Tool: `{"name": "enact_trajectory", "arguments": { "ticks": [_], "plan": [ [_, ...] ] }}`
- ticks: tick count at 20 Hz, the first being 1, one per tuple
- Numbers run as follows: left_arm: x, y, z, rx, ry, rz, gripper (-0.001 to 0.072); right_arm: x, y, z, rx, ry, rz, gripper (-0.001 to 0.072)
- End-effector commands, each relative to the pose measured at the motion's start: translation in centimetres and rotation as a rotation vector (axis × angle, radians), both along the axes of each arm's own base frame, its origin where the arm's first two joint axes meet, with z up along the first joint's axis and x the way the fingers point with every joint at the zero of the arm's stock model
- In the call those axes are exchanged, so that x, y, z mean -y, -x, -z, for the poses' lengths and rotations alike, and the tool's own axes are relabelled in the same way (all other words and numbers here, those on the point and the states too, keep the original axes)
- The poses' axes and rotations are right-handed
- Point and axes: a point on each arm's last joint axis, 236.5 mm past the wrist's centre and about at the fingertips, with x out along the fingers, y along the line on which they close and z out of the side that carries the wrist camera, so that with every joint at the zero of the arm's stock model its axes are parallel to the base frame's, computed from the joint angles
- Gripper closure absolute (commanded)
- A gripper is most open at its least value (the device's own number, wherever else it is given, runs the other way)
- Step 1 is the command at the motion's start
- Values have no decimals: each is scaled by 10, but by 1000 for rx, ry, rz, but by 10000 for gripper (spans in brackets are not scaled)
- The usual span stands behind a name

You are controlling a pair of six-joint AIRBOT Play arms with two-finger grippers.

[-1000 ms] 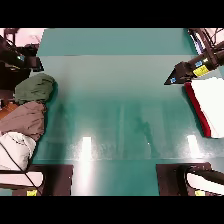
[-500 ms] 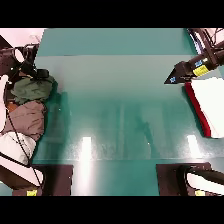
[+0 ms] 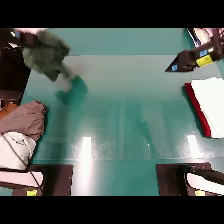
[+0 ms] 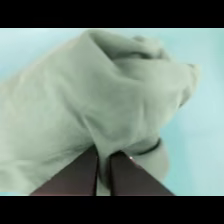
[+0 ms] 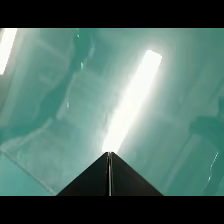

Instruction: Fold the shirts.

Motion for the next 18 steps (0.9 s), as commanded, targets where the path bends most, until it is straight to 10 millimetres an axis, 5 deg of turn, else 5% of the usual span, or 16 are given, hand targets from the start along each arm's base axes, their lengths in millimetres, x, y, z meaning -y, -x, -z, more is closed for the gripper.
{"name": "enact_trajectory", "arguments": {
  "ticks": [1,3,6,8,12,13,14,16,18],
  "plan": [
    [103,108,-110,186,133,393,683,-1,-19,-45,169,-31,38,690],
    [142,159,-133,221,166,562,683,-1,-21,-70,244,-39,43,690],
    [178,184,-124,194,165,675,683,-1,-18,-93,308,-44,41,690],
    [196,184,-82,75,175,712,683,-1,-13,-100,321,-40,33,690],
    [217,174,55,-285,184,706,654,-1,-3,-98,311,-45,32,690],
    [215,167,89,-352,180,669,352,-1,1,-93,297,-43,32,690],
    [211,158,116,-406,183,617,131,0,4,-88,285,-41,34,690],
    [192,145,145,-527,215,498,166,1,8,-77,257,-36,39,690],
    [167,141,141,-566,256,441,167,1,12,-68,230,-34,39,690]
  ]
}}
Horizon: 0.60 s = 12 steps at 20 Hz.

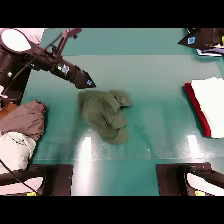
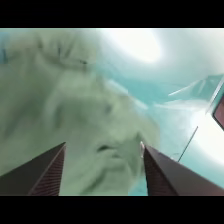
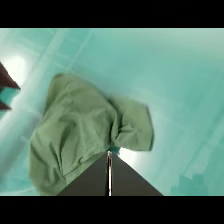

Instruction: Fold the shirts.

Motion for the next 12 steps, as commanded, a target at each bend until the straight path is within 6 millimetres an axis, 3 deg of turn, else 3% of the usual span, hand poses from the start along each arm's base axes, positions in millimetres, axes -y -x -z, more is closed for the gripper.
{"name": "enact_trajectory", "arguments": {
  "ticks": [1,3,5,10,12],
  "plan": [
    [-37,0,27,-160,-24,-98,167,1,6,15,-41,2,2,690],
    [-53,22,36,-237,-41,-102,167,1,6,23,-63,4,2,690],
    [-52,50,60,-300,-36,-130,167,0,5,29,-78,3,2,690],
    [-27,124,140,-438,-5,-240,167,0,-2,42,-96,-10,19,690],
    [-3,146,155,-478,23,-223,166,0,-4,46,-101,-12,24,690]
  ]
}}
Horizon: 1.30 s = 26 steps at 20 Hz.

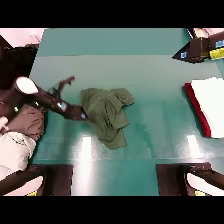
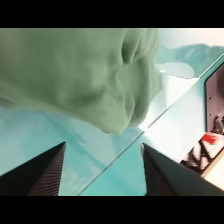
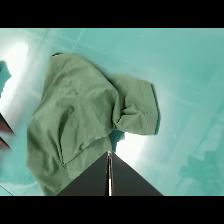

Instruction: Fold the shirts.

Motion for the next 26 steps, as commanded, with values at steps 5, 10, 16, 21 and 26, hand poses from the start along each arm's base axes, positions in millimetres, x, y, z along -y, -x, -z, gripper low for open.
{"name": "enact_trajectory", "arguments": {
  "ticks": [5,10,16,21,26],
  "plan": [
    [59,55,55,16,-20,12,166,0,-4,7,-11,-5,8,690],
    [64,53,61,11,-34,-18,640,0,-3,8,-13,-4,7,690],
    [28,27,-24,158,-35,86,683,-1,10,42,-168,33,-48,689],
    [-55,-4,-103,371,-218,38,682,-9,2,163,-434,10,-4,439],
    [-62,-8,-109,383,-243,32,682,-46,-20,282,-569,-94,31,188]
  ]
}}
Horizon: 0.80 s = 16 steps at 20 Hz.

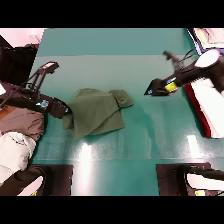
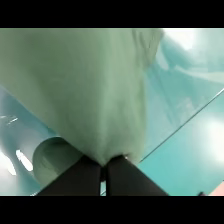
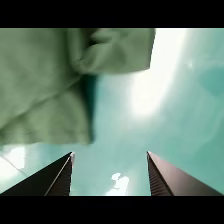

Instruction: Fold the shirts.

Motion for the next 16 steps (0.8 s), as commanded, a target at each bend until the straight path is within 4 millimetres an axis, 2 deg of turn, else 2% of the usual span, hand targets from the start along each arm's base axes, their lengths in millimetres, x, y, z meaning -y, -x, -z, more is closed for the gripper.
{"name": "enact_trajectory", "arguments": {
  "ticks": [1,3,5,10,12,13,14,15,16],
  "plan": [
    [-14,0,-6,12,-42,-10,682,-26,-20,68,-44,-73,60,188],
    [-14,-1,-6,8,-39,-21,682,-40,-33,85,-67,-116,82,189],
    [-14,-3,-5,8,-37,-27,682,-56,-37,98,-96,-133,52,189],
    [-13,-4,-6,11,-36,-29,682,-102,-42,109,-96,-134,-57,207],
    [-13,-3,-6,10,-36,-29,682,-110,-39,110,-99,-128,-91,318],
    [-13,-3,-6,10,-36,-29,682,-111,-39,109,-97,-130,-93,437],
    [-13,-3,-6,10,-36,-29,682,-111,-38,107,-94,-131,-97,642],
    [-13,-3,-6,9,-36,-31,682,-107,-41,103,-84,-134,-96,691],
    [-14,-4,-7,8,-33,-39,682,-103,-44,94,-62,-139,-96,692]
  ]
}}
